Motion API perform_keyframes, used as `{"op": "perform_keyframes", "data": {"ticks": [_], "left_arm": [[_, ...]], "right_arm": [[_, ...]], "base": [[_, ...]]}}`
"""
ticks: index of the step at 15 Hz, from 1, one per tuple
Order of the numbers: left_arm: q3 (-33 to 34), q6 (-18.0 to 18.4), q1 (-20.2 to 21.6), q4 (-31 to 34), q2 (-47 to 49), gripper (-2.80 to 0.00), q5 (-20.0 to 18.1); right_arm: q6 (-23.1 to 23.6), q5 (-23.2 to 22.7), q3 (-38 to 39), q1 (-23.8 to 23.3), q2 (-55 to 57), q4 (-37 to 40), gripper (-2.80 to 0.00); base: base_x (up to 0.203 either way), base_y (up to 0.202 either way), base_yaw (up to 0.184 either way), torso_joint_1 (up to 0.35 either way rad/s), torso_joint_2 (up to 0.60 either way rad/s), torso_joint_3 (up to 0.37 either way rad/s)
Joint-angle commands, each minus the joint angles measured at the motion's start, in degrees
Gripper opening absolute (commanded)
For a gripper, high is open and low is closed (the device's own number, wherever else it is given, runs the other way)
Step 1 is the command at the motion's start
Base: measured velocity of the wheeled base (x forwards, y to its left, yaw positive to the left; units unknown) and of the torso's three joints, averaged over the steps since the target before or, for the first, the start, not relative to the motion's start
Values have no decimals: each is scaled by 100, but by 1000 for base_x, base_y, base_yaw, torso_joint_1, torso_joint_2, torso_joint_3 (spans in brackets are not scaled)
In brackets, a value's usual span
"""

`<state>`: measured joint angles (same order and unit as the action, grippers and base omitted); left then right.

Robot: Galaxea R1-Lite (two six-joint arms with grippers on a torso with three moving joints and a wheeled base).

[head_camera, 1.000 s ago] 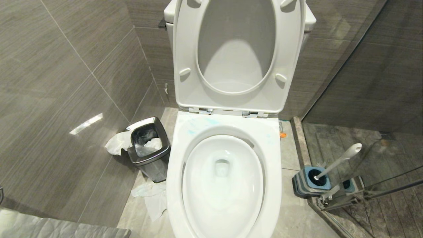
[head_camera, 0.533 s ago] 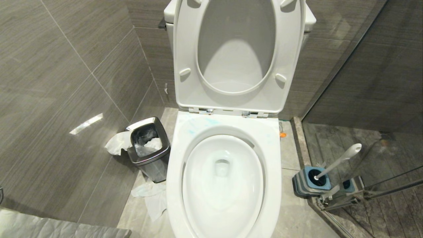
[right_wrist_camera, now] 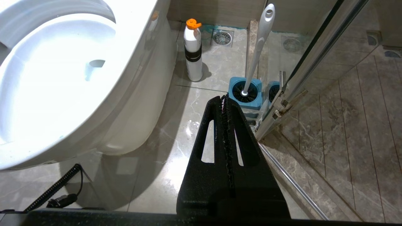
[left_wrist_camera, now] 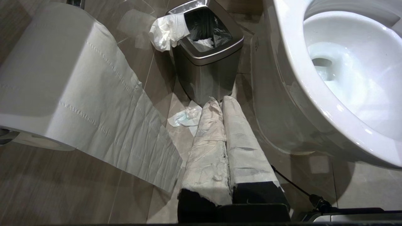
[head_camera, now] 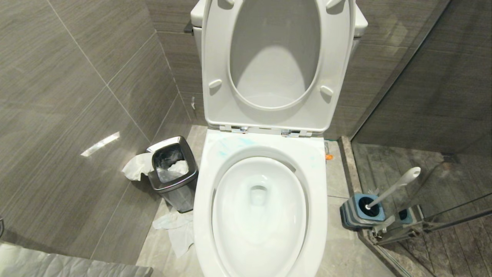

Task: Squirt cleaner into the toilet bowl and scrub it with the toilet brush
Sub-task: Pour in the cleaning agent

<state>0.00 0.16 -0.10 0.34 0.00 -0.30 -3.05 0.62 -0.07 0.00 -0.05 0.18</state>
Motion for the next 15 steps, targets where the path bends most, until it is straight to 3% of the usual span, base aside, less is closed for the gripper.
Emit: {"op": "perform_keyframes", "data": {"ticks": [1, 15], "left_arm": [[18, 2, 1, 1, 0, -280, -5], [18, 2, 1, 1, 9, -280, -5]], "right_arm": [[-3, -1, 7, 0, 5, -1, -280], [99, -53, -32, 0, 27, 78, -280]], "base": [[0, 0, 0, 0, 0, 0], [0, 0, 0, 0, 0, 0]]}}
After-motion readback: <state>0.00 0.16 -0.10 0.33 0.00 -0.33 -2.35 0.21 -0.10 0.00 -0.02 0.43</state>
